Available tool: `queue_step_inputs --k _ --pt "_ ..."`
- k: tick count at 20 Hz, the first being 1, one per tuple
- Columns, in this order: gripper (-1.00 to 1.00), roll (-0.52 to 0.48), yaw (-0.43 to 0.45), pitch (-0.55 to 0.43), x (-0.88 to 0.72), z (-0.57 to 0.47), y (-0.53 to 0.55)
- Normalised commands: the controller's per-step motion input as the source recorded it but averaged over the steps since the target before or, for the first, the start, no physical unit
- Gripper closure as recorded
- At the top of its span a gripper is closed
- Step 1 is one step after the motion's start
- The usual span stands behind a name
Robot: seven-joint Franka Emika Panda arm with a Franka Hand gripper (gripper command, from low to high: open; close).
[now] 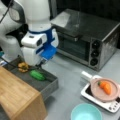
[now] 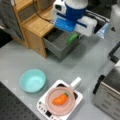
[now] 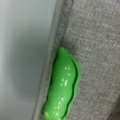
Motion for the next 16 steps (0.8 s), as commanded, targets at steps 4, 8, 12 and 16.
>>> queue_step_inputs --k 4,8,12,16 --pt "-1.00 0.168 -0.223 0.274 1.00 0.23 0.26" --pt "-1.00 0.145 -0.232 0.272 0.95 0.17 0.28" --pt "-1.00 0.136 -0.243 0.297 0.83 0.18 0.32" --pt "-1.00 0.143 -0.310 0.283 0.70 0.11 0.35"
